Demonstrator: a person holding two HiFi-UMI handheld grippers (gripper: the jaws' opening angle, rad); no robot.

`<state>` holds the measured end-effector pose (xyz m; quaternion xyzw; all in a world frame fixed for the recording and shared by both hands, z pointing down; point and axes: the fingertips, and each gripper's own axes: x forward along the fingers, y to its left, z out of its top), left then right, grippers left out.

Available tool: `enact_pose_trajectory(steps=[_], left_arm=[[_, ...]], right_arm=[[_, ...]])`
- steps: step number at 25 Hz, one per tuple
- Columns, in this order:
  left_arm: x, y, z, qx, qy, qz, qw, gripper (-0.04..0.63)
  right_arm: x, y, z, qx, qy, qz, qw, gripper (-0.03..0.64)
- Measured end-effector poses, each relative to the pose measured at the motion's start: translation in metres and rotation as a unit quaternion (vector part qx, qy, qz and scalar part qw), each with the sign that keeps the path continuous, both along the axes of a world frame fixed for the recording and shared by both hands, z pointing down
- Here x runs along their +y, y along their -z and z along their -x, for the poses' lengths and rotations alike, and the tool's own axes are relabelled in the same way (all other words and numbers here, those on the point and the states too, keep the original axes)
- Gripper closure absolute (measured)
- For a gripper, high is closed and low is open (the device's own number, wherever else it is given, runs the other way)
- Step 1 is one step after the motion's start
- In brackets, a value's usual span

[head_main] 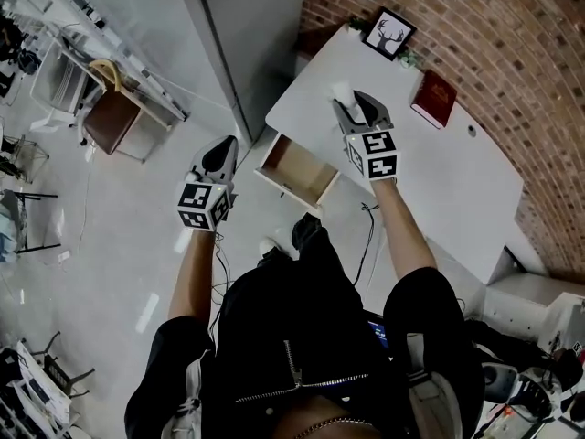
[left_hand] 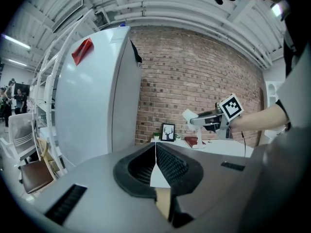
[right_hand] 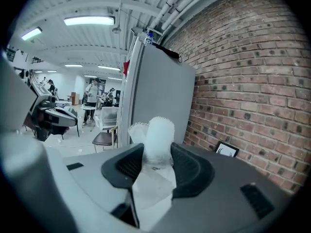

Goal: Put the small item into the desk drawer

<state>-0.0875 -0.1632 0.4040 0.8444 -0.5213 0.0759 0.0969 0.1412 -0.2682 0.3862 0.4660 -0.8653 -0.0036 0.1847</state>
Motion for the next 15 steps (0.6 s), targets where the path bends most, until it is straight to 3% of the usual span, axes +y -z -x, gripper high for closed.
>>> enact_pose_trajectory(steps=[9,15], left_arm=[[0.032,0.004,0.053,0.000,0.057,-0.005,0.9983,0.574],[0.060,-0.012,0.095,0.000,0.111,0.016,0.9937,0.574]], right_arm=[[0.022,0.000,0.070,-0.013,0.065,0.005,0.998,0.443],[0.033,-0.015,0.129,-0.003,0.126,0.012,0.992,0.442]])
